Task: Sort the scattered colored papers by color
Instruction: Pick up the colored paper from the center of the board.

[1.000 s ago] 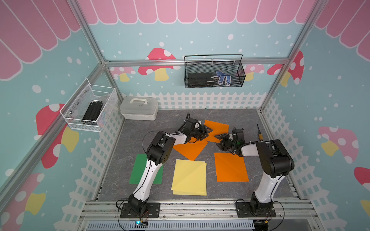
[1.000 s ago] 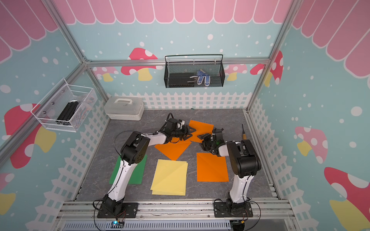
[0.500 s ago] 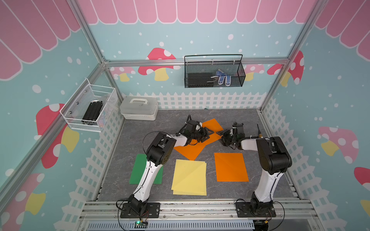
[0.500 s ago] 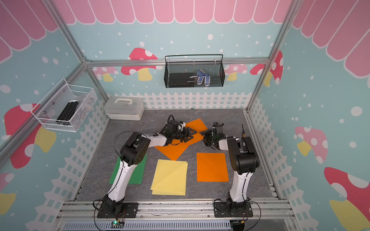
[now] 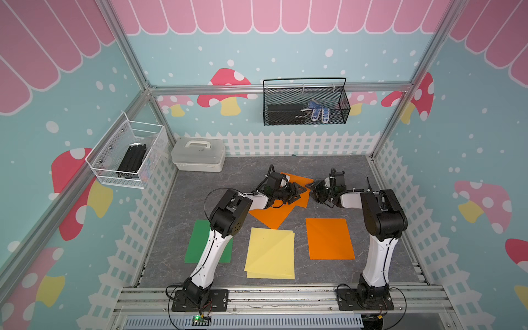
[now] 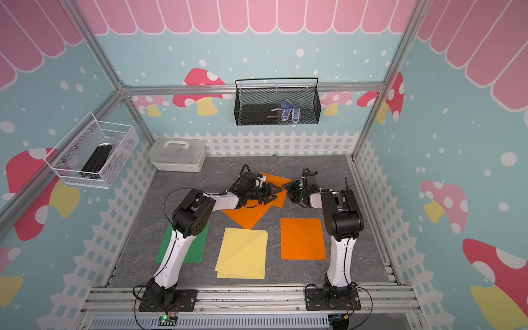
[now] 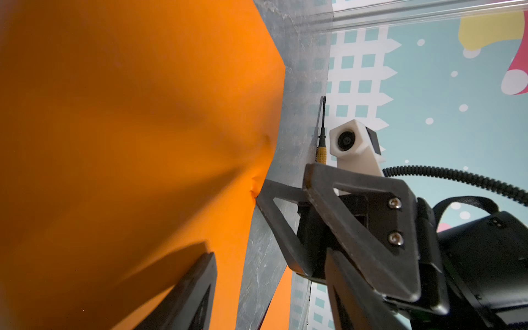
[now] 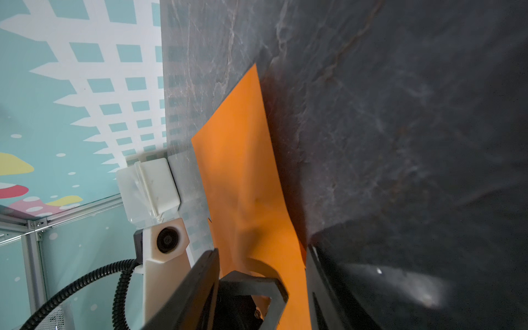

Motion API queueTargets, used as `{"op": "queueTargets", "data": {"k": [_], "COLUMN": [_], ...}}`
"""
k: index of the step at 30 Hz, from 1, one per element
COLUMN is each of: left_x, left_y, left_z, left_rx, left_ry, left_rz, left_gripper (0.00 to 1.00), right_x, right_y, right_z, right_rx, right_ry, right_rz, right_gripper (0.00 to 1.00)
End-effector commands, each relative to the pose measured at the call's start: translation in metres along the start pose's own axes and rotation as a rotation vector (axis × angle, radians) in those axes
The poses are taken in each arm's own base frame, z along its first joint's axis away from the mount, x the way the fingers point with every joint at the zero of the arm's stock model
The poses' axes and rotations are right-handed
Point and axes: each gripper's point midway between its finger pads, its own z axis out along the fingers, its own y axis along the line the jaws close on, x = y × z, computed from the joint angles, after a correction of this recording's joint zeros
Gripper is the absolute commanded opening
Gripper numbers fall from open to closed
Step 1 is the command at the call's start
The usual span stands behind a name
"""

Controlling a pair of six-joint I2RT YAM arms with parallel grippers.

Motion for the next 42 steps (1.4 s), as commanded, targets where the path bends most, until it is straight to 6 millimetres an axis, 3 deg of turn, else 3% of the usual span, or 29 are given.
{"op": "queueTargets", "data": {"k": [1, 7, 11, 14, 19, 23, 37, 42], "left_x": [0.001, -0.027, -0.049, -0.061, -0.080, -0.081, -0.060, -0.057], "left_y": [-0.006, -0.037, -0.033, -0.022, 0.025, 0.047, 0.078, 0.083], "left_z": [-0.004, -0.027, -0.046, -0.057, -0.077, -0.082, -0.066, -0.065], "left_rx": [-0.046, -0.137, -0.147, -0.157, -0.228, -0.278, -0.357, -0.364], "left_ry": [0.016, 0.019, -0.021, -0.033, -0.069, -0.063, 0.011, 0.018], "left_rz": [0.011, 0.179, 0.175, 0.161, 0.091, 0.076, 0.050, 0.044], "left_gripper": [0.65, 0.65, 0.65, 0.65, 0.65, 0.65, 0.65, 0.65], "right_x": [0.015, 0.009, 0.005, 0.009, 0.013, 0.012, 0.012, 0.014], "right_y": [-0.034, -0.026, -0.022, -0.027, -0.034, -0.036, -0.051, -0.038], "right_z": [0.003, -0.013, -0.019, -0.014, -0.006, -0.002, 0.009, 0.013], "right_rx": [0.122, 0.199, 0.237, 0.255, 0.258, 0.278, 0.352, 0.261], "right_ry": [0.069, 0.086, 0.111, 0.158, 0.202, 0.233, 0.323, 0.312], "right_rz": [-0.016, -0.186, -0.245, -0.255, -0.260, -0.282, -0.334, -0.327], "right_gripper": [0.54, 0.56, 0.57, 0.58, 0.58, 0.58, 0.56, 0.55]}}
